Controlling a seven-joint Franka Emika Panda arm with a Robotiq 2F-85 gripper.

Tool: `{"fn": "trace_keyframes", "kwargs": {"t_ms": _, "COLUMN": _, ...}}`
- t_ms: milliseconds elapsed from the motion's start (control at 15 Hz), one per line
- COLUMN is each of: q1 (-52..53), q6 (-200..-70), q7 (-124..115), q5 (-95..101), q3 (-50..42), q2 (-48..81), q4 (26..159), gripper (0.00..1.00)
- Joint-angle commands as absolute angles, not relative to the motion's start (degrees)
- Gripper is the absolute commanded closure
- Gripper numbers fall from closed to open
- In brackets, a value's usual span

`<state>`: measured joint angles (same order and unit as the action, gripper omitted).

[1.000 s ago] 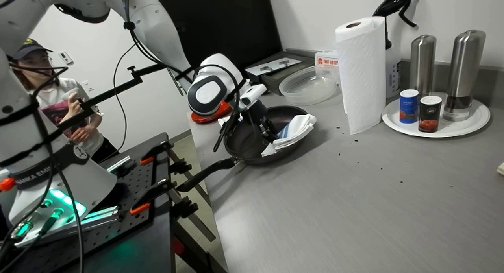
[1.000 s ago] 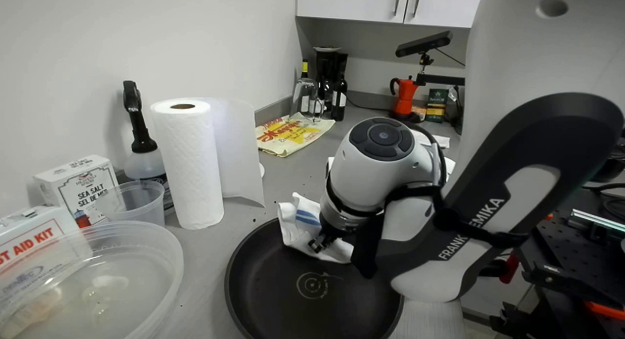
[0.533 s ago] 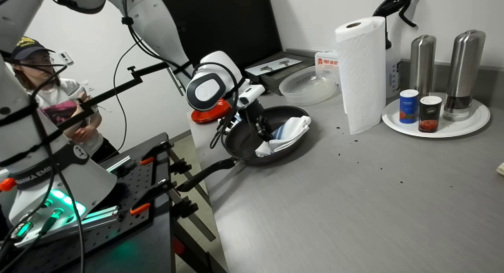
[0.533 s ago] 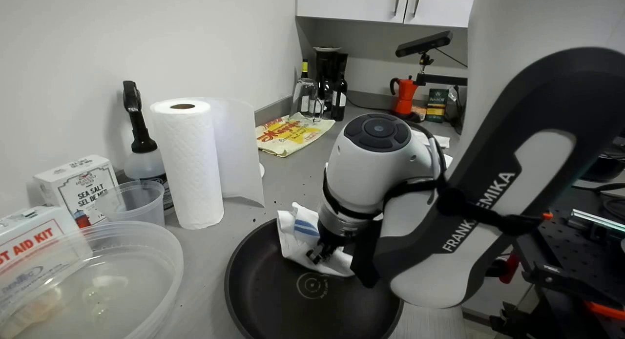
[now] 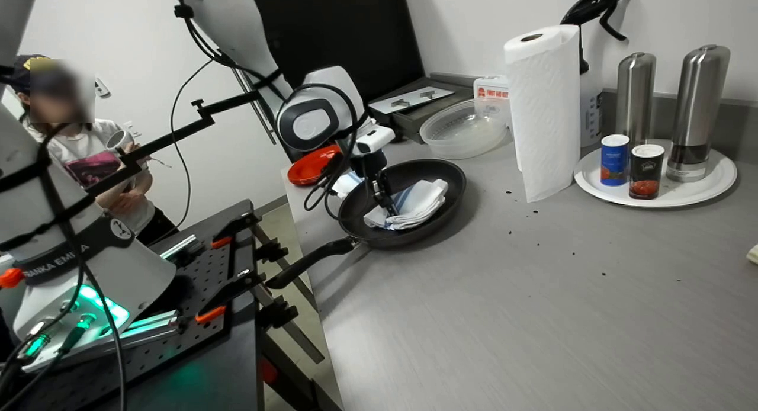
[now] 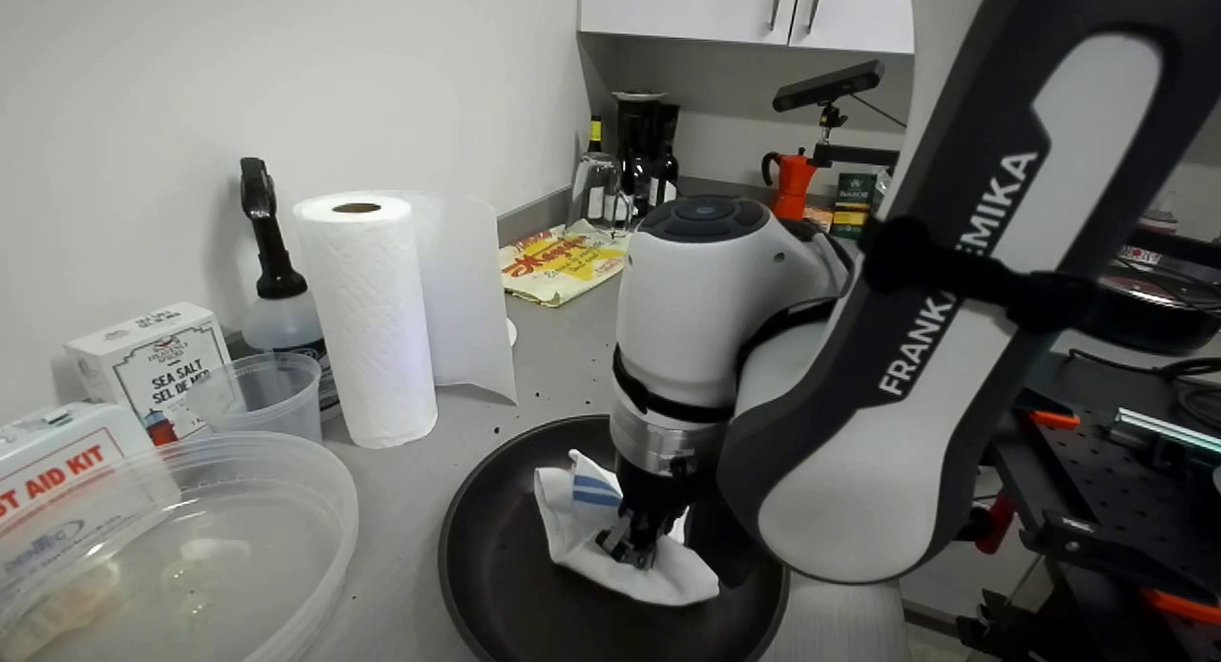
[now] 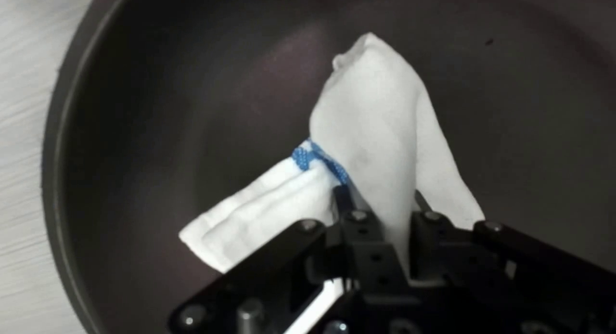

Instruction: Use the towel to wipe the pan

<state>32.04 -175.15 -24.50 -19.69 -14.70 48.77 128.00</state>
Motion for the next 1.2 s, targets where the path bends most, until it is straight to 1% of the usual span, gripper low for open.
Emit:
{"fn": "trace_keyframes", "kwargs": {"t_ms": 0, "q1": 25.42, "q6": -169.52, "q7": -24.22, "q5": -17.42, "q3": -7.67, "q2": 47.96, "q4": 127.79, "gripper": 0.96}}
{"fn": "trace_keyframes", "kwargs": {"t_ms": 600, "q1": 15.35, "q6": -160.89, "q7": -23.50, "q5": -16.88, "q3": 1.84, "q2": 46.89, "q4": 126.72, "gripper": 0.96}}
{"fn": "trace_keyframes", "kwargs": {"t_ms": 1133, "q1": 11.52, "q6": -156.21, "q7": -21.67, "q5": -17.01, "q3": 5.02, "q2": 46.55, "q4": 125.67, "gripper": 0.96}}
